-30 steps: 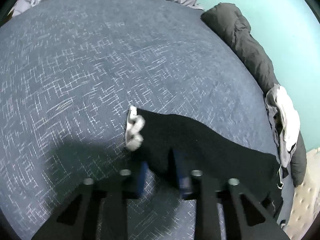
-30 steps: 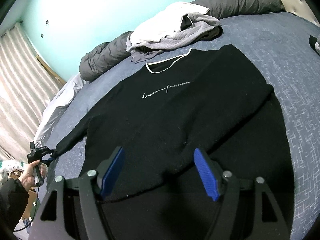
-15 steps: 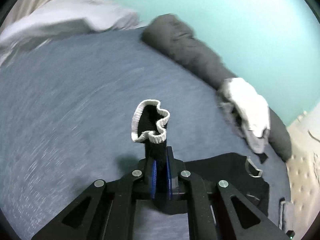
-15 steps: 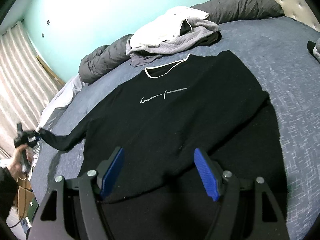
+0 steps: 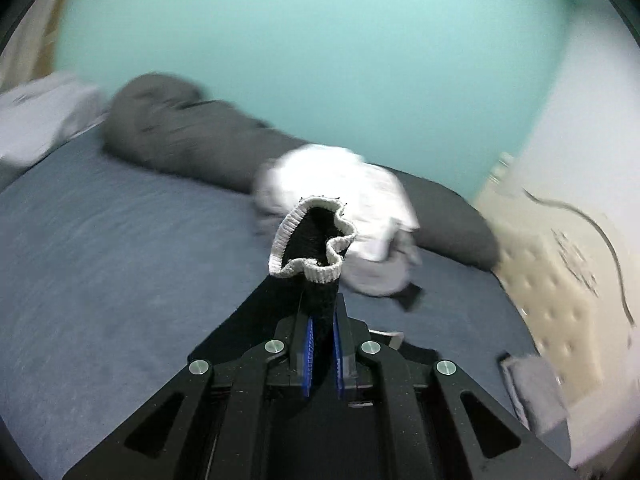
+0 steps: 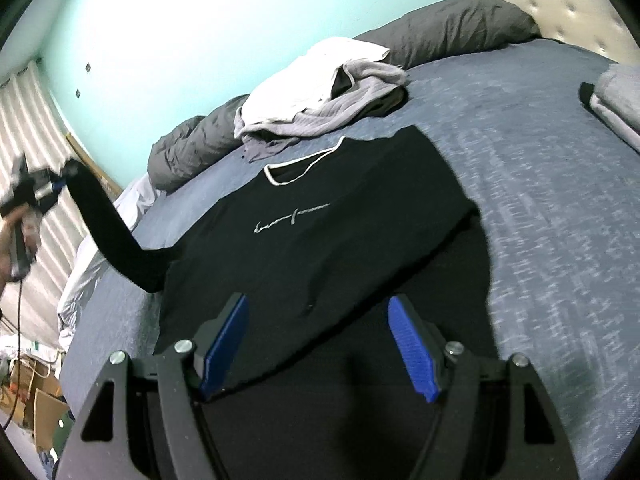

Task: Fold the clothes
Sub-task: 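Fold the held sleeve across the sweatshirt body with the left gripper and release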

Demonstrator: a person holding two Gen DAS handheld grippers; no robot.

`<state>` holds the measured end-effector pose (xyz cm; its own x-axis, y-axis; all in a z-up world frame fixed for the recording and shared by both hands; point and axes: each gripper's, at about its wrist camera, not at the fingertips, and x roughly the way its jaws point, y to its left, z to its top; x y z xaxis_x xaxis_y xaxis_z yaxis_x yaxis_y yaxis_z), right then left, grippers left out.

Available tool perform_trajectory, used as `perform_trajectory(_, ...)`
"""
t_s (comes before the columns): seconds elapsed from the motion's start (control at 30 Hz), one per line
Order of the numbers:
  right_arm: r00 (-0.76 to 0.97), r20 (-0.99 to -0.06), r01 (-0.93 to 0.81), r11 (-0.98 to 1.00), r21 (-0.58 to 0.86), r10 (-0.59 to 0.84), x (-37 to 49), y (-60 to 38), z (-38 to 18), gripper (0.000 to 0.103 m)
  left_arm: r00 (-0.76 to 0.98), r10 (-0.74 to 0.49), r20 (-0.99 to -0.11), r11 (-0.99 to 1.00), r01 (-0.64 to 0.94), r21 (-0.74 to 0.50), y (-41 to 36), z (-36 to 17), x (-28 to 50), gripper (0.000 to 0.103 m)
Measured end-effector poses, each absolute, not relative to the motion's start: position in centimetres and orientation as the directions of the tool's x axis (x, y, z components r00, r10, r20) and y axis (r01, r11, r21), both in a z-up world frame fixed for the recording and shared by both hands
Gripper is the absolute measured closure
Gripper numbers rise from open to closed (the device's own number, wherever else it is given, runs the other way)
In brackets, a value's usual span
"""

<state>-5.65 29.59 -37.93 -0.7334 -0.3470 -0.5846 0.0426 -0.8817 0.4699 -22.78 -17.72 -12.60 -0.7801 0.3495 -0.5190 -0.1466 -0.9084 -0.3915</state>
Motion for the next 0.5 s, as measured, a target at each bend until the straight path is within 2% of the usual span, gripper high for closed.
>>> perform_trajectory(0.17, -0.745, -0.577, 0.012, -0.871, 0.490, -0.335, -5.0, 31.6, -37.9, 0.030, -0.696, 0.509, -0.507, -0.859, -0.373, -0.350, -5.4, -10.4, -21.8, 0.096)
perform_trajectory(0.27, -0.751, -0.573, -0.002, -0.866, 0.500, -0.329, -4.5, 32.7, -37.9, 0.030, -0.596, 0.595, -0.539, -0.799, -0.509, -0.320, 2.4, -12.0, -20.0, 0.095)
perform_trajectory(0.37, -0.757, -0.569, -0.022, -0.858, 0.513, -0.321, -4.0, 33.9, -37.8, 0.030, -0.480, 0.641, -0.599, -0.735, -0.610, -0.297, 8.9, -15.9, -17.3, 0.095)
perform_trajectory(0.5, -0.763, -0.563, -0.049, -0.841, 0.539, -0.317, -3.6, 35.3, -37.9, 0.030, -0.365, 0.613, -0.701, -0.715, -0.633, -0.296, 13.3, -24.5, -15.1, 0.095)
